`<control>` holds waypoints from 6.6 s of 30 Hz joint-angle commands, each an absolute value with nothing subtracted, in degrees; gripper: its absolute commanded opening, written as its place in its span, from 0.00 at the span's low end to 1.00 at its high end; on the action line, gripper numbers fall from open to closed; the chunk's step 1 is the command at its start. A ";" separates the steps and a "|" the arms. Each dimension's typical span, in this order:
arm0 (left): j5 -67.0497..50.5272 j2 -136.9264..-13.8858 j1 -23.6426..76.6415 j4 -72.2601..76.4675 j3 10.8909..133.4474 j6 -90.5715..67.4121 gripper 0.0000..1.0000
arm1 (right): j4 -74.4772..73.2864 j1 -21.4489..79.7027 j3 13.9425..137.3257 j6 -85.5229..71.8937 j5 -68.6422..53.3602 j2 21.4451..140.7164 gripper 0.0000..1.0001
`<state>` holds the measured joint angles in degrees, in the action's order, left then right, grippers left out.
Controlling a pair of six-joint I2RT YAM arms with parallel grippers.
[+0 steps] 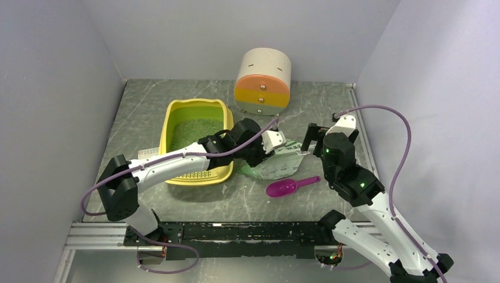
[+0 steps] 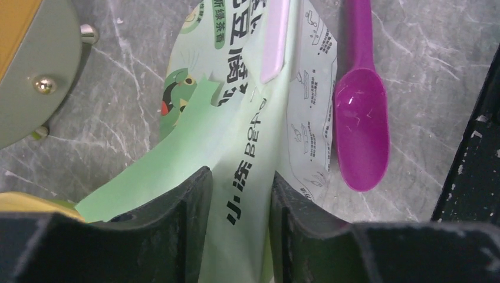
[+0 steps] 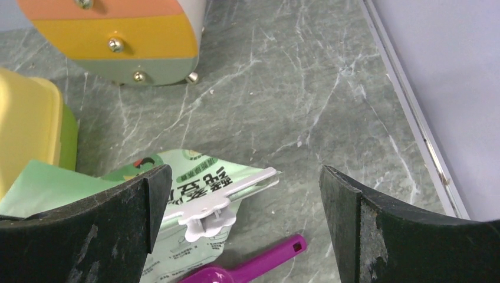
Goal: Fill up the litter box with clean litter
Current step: Remove the clamp from the cat litter bag, then place the clamp at the center of the board, then adjust the cat litter bag at the center of the board.
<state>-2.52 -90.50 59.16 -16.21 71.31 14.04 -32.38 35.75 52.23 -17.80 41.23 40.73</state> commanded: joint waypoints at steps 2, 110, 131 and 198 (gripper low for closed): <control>-7.74 -93.19 58.10 -18.00 72.69 13.68 0.31 | -26.86 35.66 49.52 -9.89 34.74 39.20 1.00; -29.78 -90.79 43.21 -17.29 72.09 17.78 0.05 | -25.33 19.23 58.07 23.79 4.90 49.74 0.00; -31.59 -90.84 43.24 -16.85 72.26 15.32 0.05 | -11.96 -5.34 45.93 -22.86 1.57 69.84 0.06; -26.75 -84.99 40.10 -13.39 73.69 0.79 0.73 | -30.48 12.73 56.65 40.53 -36.85 71.45 0.00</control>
<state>-30.92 -91.55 43.11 -20.01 74.59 8.62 -31.81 12.32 53.41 44.25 -41.28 70.11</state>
